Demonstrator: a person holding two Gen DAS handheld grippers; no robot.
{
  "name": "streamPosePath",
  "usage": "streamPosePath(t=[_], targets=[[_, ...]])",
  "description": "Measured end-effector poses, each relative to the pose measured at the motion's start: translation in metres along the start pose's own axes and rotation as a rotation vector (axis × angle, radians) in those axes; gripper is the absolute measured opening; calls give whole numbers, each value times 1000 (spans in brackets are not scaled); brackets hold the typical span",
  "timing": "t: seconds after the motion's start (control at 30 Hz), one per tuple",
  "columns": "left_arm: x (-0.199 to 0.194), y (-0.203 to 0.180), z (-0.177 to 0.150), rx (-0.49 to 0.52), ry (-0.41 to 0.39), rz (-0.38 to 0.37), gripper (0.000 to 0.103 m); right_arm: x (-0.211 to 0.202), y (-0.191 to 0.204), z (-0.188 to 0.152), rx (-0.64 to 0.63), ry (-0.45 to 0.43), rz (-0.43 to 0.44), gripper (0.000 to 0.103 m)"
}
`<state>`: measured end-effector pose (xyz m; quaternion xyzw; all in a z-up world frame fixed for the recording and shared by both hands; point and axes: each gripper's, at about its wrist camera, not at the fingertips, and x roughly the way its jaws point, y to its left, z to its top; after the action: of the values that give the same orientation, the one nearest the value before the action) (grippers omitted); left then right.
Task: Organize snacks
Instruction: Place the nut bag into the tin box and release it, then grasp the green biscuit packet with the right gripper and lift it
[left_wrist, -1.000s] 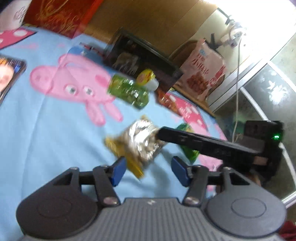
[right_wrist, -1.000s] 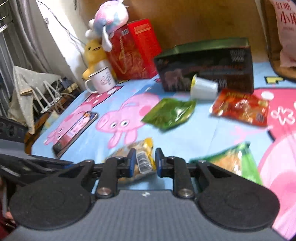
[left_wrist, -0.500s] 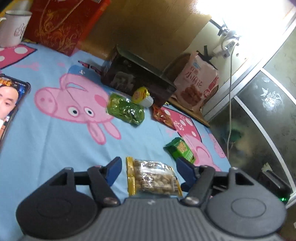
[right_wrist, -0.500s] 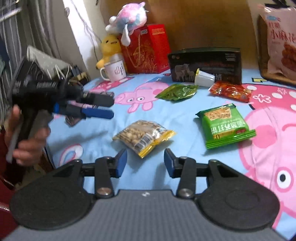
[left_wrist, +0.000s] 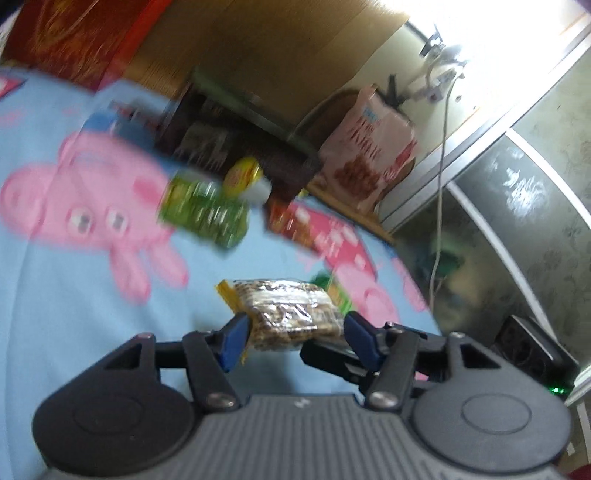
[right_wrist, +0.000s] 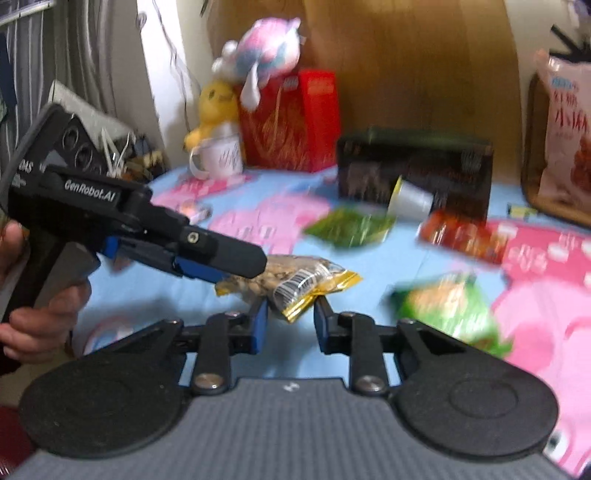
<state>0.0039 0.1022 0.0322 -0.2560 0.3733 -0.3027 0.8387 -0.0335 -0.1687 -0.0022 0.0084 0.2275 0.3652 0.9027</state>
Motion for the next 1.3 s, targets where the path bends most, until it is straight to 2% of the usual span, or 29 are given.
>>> streamPosePath(t=[0.17, 0.3, 0.43, 0.57, 0.6, 0.63, 0.7, 0.77, 0.9, 1.0, 1.17, 1.3], targets=[[15, -15, 65, 53, -87, 11, 57, 17, -33, 53, 0, -91, -12, 29], [42, -16, 120, 57, -131, 44, 57, 44, -76, 102, 38, -113, -21, 29], [89, -9, 162, 63, -106, 84, 57, 77, -119, 132, 79, -89, -72, 29], [132, -1, 178, 48, -66, 93, 57, 99, -151, 138, 91, -52, -172, 31], [140, 1, 179, 50, -60, 96, 56, 101, -156, 137, 93, -50, -199, 35], [147, 0, 180, 61, -62, 102, 59, 103, -160, 135, 91, -47, -229, 46], [152, -3, 181, 65, -63, 117, 64, 99, -165, 130, 87, -64, -293, 58], [147, -3, 180, 53, -64, 101, 64, 89, -170, 127, 120, -96, -302, 60], [112, -9, 164, 70, -91, 67, 64, 44, -172, 107, 240, -151, -235, 59], [80, -15, 135, 96, -101, 41, 68, 18, -164, 75, 317, -124, -159, 59], [60, -7, 72, 52, 20, 13, 68, -12, -136, 18, 415, -14, -78, 58], [47, 3, 20, -39, 83, -23, 65, -25, -104, -5, 396, 8, -67, 47]])
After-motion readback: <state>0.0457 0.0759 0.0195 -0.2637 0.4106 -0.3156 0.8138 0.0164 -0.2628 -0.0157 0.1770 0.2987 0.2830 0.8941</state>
